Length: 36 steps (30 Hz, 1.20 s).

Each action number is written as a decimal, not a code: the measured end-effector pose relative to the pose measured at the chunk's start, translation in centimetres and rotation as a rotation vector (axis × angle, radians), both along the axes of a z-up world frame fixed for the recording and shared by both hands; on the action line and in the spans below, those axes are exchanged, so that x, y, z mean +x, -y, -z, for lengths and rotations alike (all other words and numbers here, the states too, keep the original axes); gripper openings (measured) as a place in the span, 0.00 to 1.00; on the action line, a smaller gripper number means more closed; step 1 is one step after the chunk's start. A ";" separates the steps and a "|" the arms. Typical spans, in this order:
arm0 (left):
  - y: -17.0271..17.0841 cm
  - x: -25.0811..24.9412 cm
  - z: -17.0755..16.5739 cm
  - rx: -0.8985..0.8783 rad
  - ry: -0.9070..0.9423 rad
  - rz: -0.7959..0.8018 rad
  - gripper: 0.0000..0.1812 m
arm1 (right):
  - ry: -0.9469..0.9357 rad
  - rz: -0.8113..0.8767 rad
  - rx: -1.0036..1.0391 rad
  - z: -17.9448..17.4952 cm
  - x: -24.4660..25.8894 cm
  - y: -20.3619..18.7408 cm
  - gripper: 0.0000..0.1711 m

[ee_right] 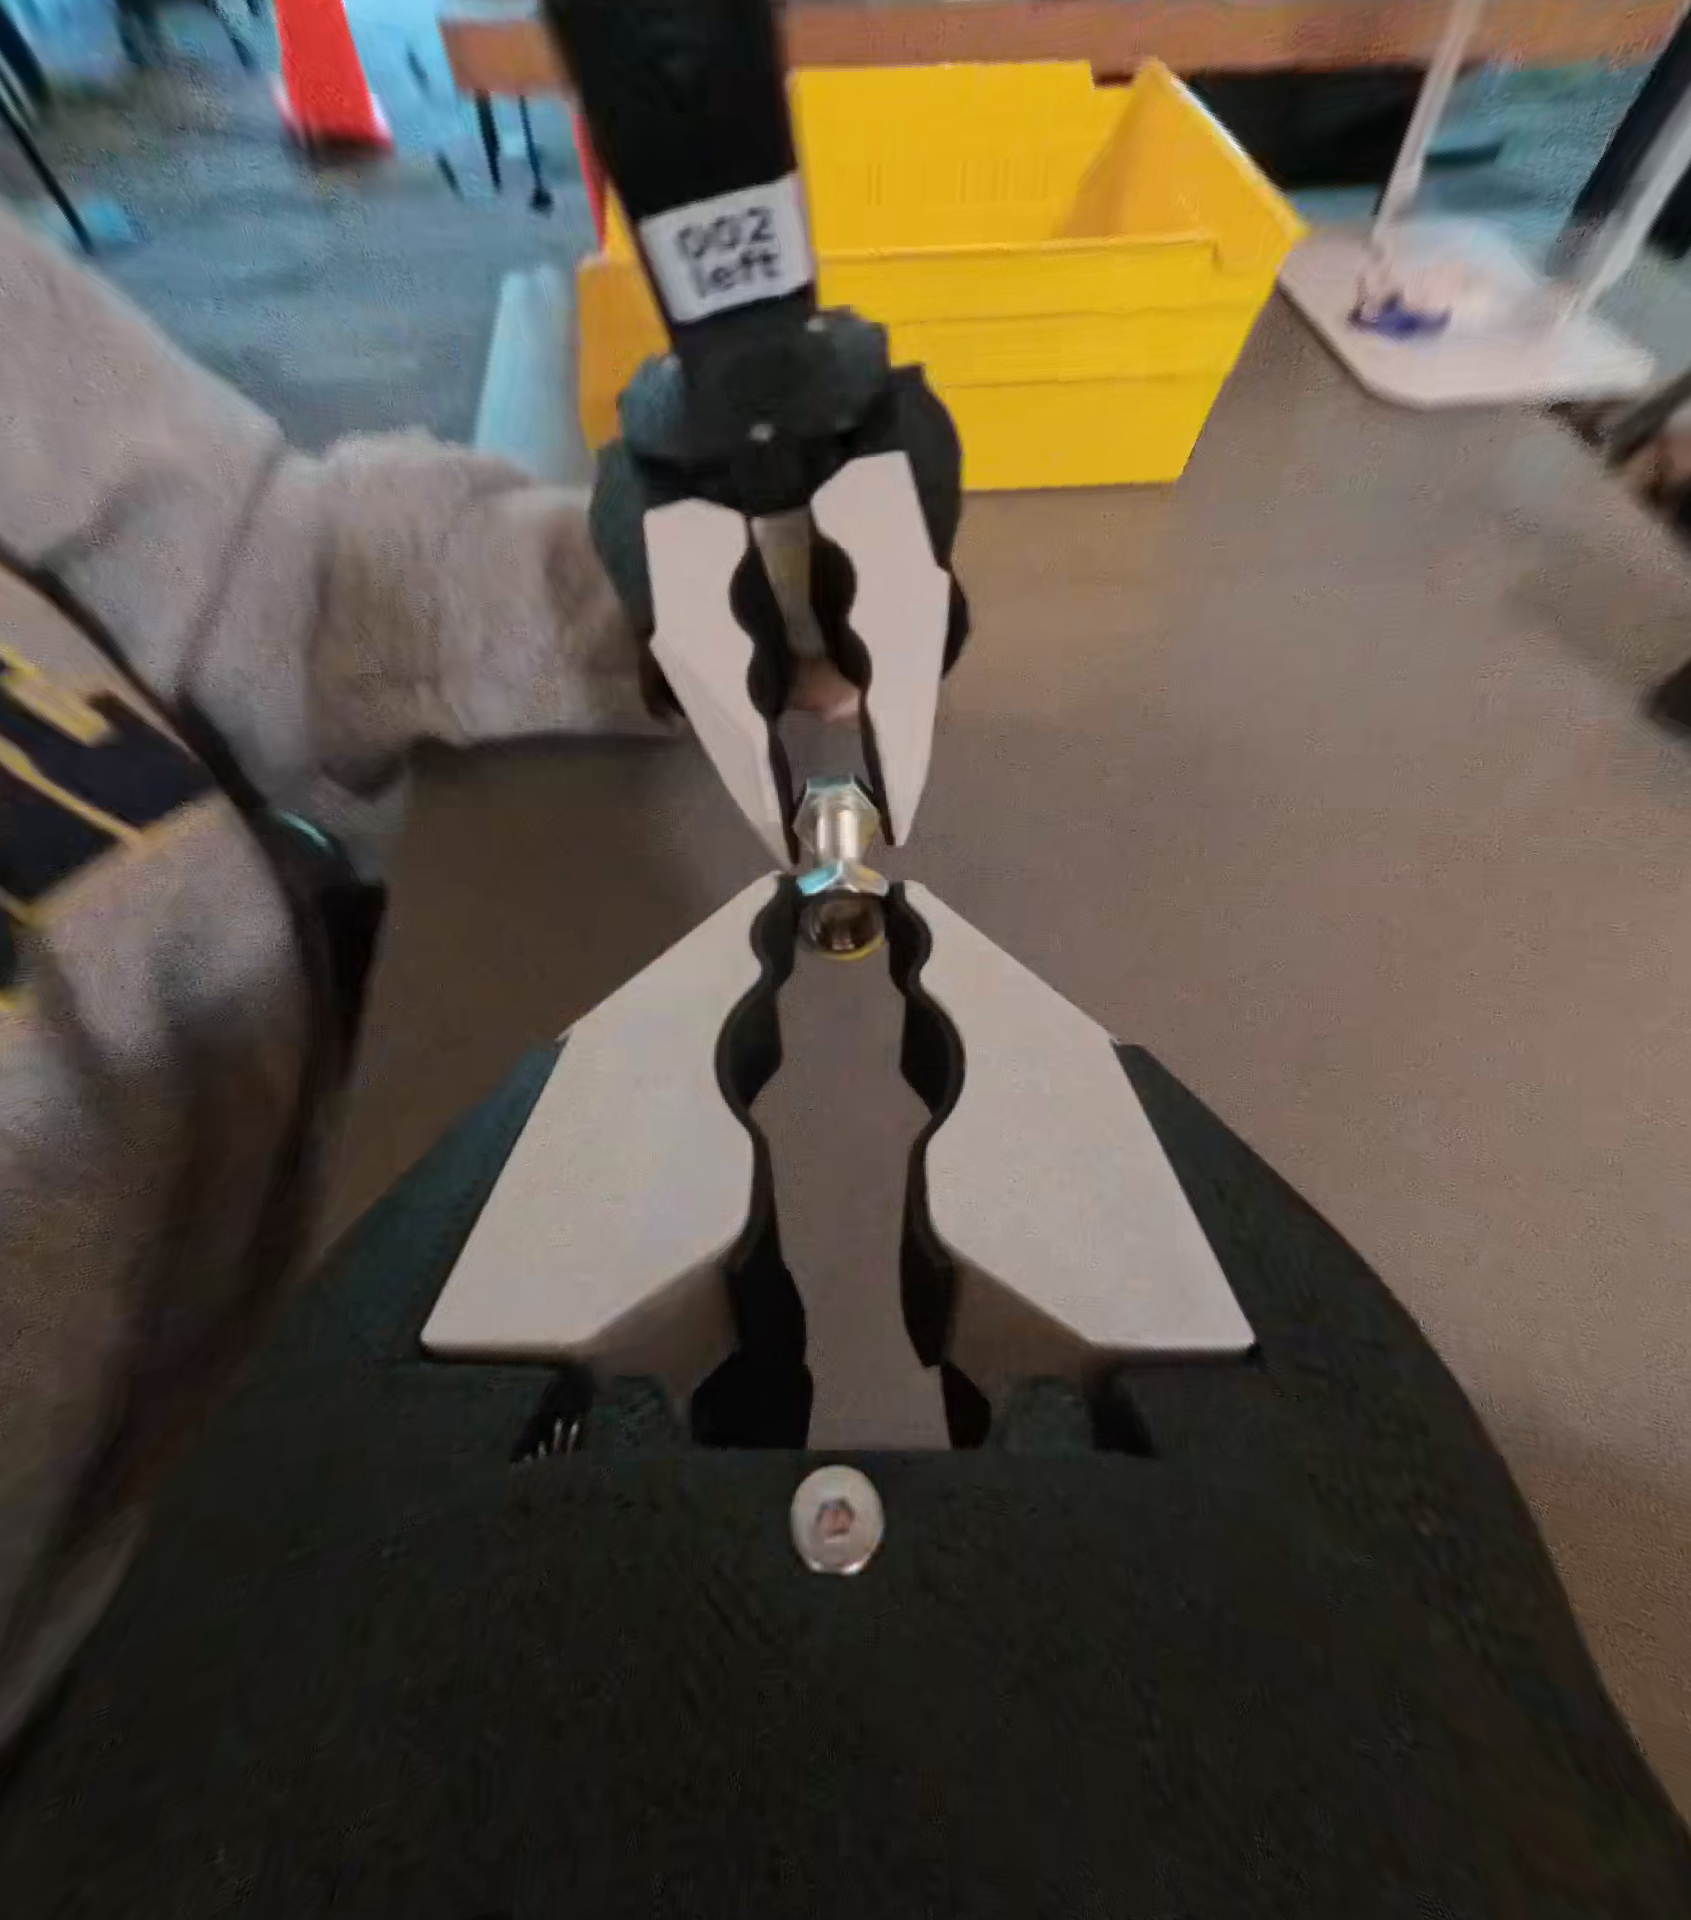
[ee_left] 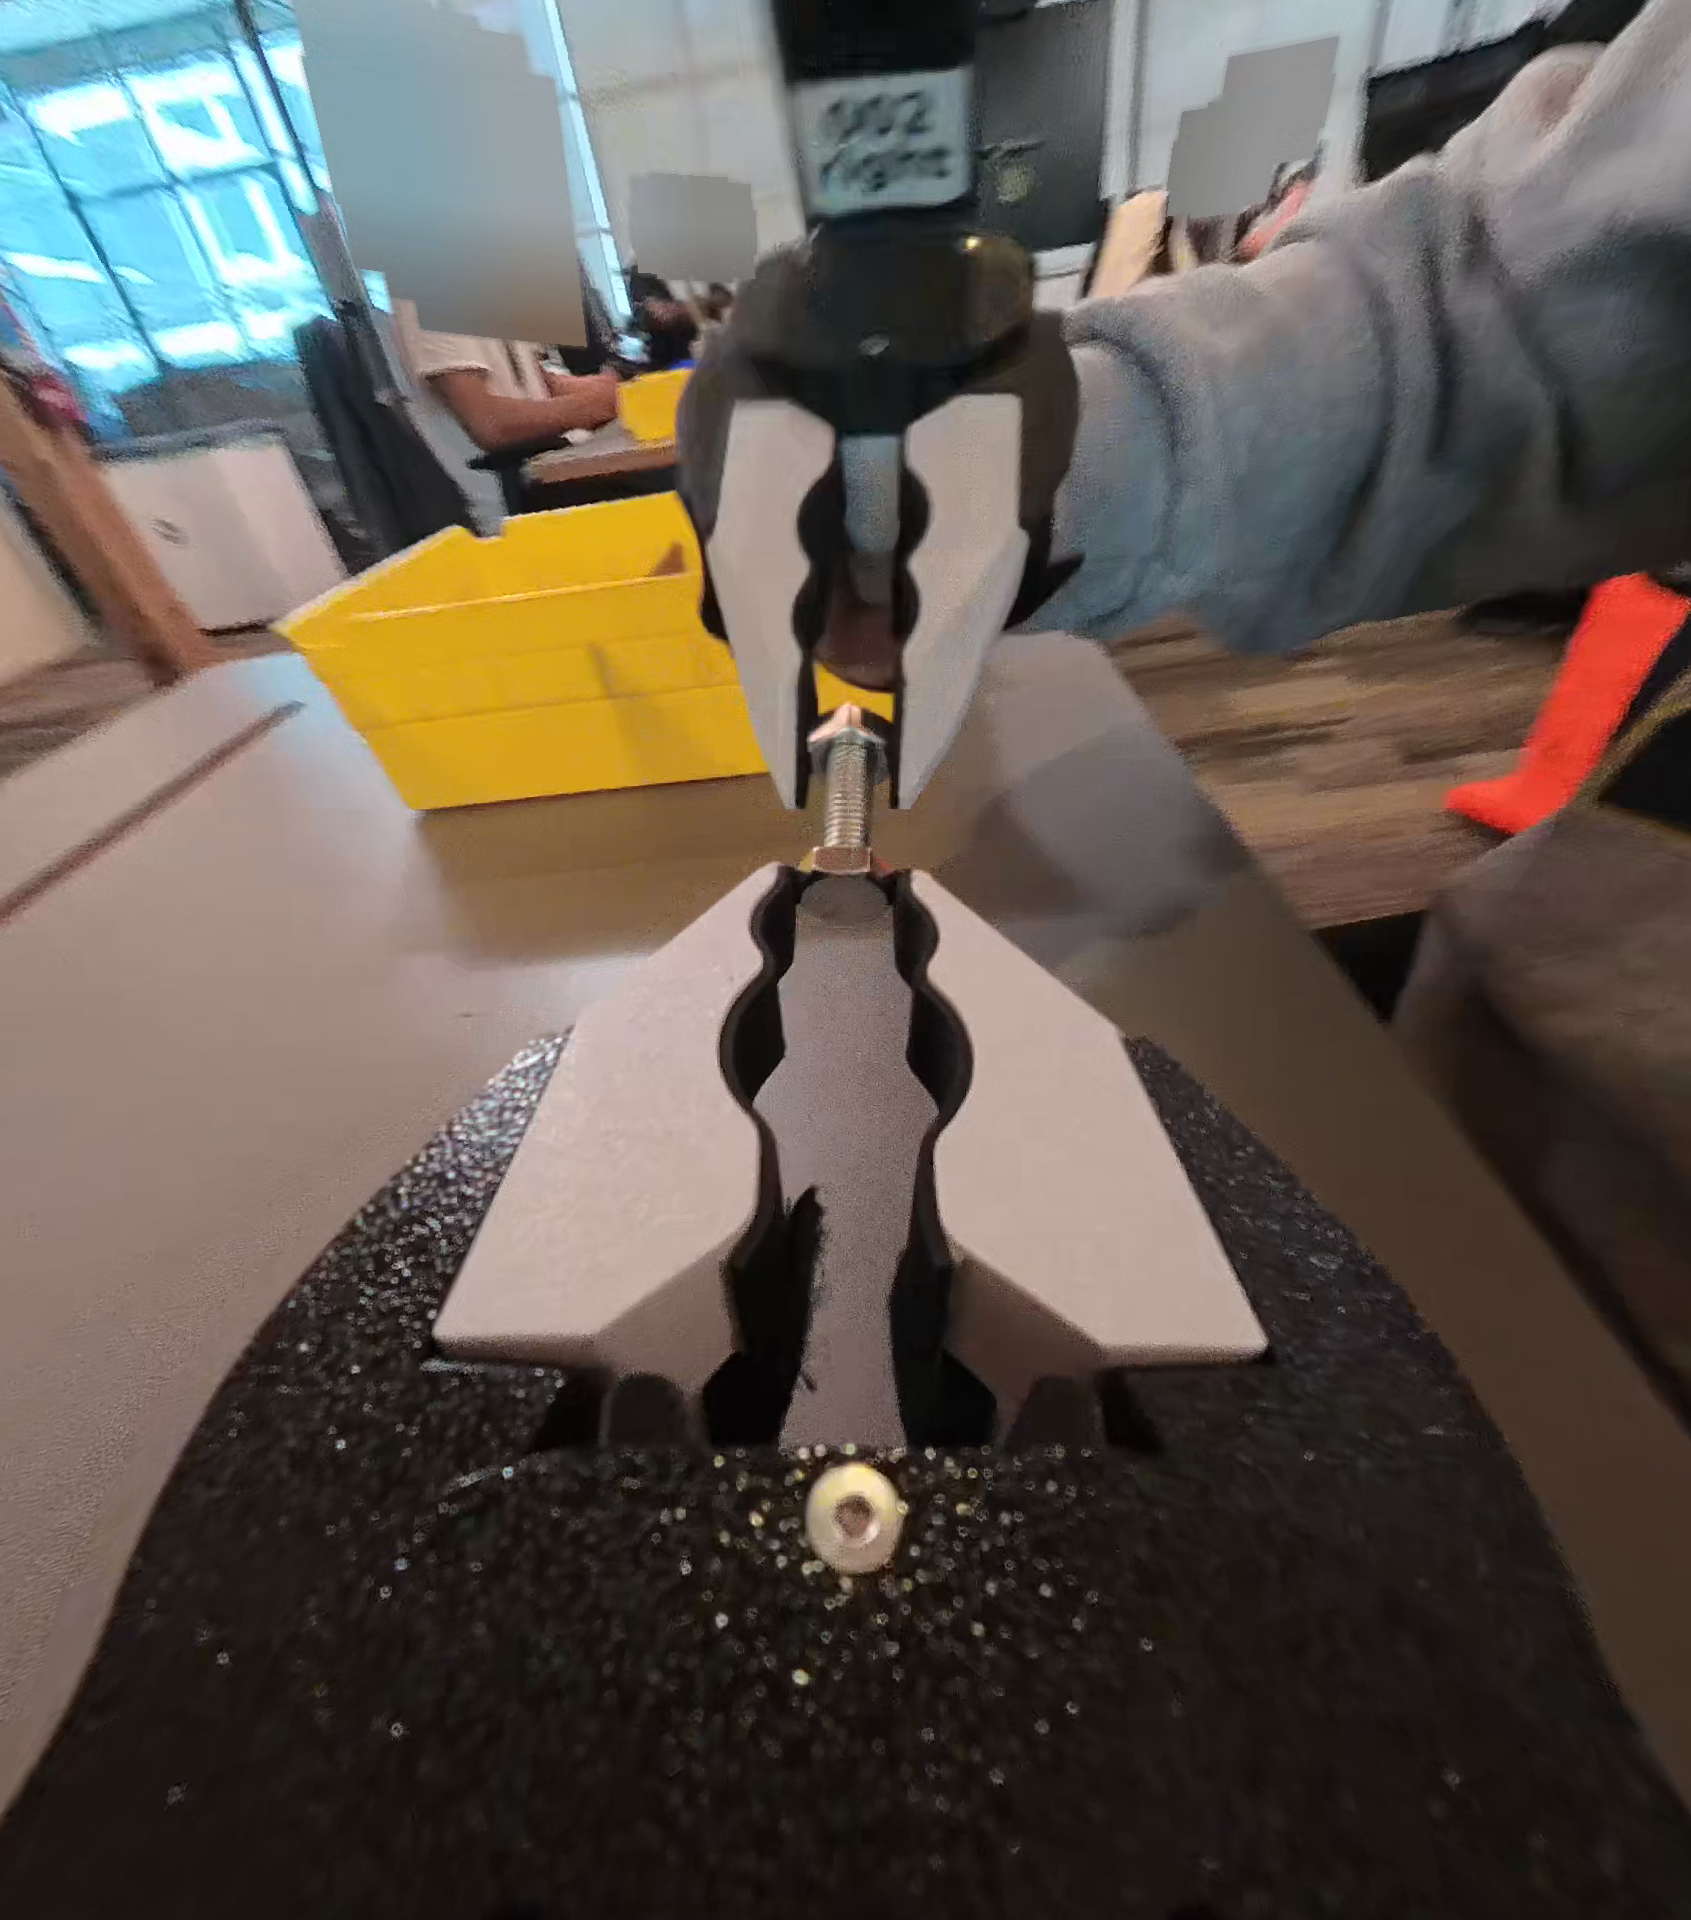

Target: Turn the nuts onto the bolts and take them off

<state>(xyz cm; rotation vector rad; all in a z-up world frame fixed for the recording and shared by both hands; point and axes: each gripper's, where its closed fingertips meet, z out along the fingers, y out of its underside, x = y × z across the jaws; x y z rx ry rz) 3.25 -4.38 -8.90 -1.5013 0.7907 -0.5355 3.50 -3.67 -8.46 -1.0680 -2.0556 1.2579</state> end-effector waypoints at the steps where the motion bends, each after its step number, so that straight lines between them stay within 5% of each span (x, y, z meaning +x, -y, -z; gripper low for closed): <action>1: 0.3 0.3 0.0 -0.042 0.040 0.039 0.09 | -0.081 -0.044 0.194 0.0 0.2 0.2 0.10; 9: 2.1 0.7 -1.6 -0.241 0.359 0.275 0.09 | -0.824 -0.348 1.782 -1.6 0.4 1.2 0.10; 14: 2.4 0.9 -1.9 -0.320 0.483 0.361 0.09 | -0.964 -0.377 1.898 -1.9 0.7 2.0 0.10; 16: 2.0 0.8 -1.6 -0.284 0.443 0.314 0.09 | -0.856 -0.288 1.666 -1.9 0.6 1.8 0.10; 18: 1.2 0.2 -1.7 -0.163 0.360 0.204 0.09 | -0.638 -0.142 1.229 -2.2 0.6 1.0 0.30; 20: 0.8 -0.2 -2.1 -0.024 0.268 0.108 0.09 | -0.422 0.040 0.776 -3.2 0.1 -0.4 0.37; 25: -0.4 -0.6 -1.2 0.189 -0.032 -0.103 0.09 | 0.069 0.242 -0.275 -3.9 -0.5 -1.3 0.26; 30: -0.7 -0.4 -0.9 0.228 -0.122 -0.143 0.09 | 0.331 0.264 -0.656 -2.3 -0.3 -0.7 0.24; 34: -0.6 -0.5 -1.1 0.237 -0.121 -0.148 0.09 | 0.419 0.271 -0.720 -1.1 -0.4 -0.5 0.23; 36: -0.5 -0.5 -1.3 0.238 -0.099 -0.143 0.09 | 0.404 0.235 -0.761 -1.6 -0.4 -0.1 0.10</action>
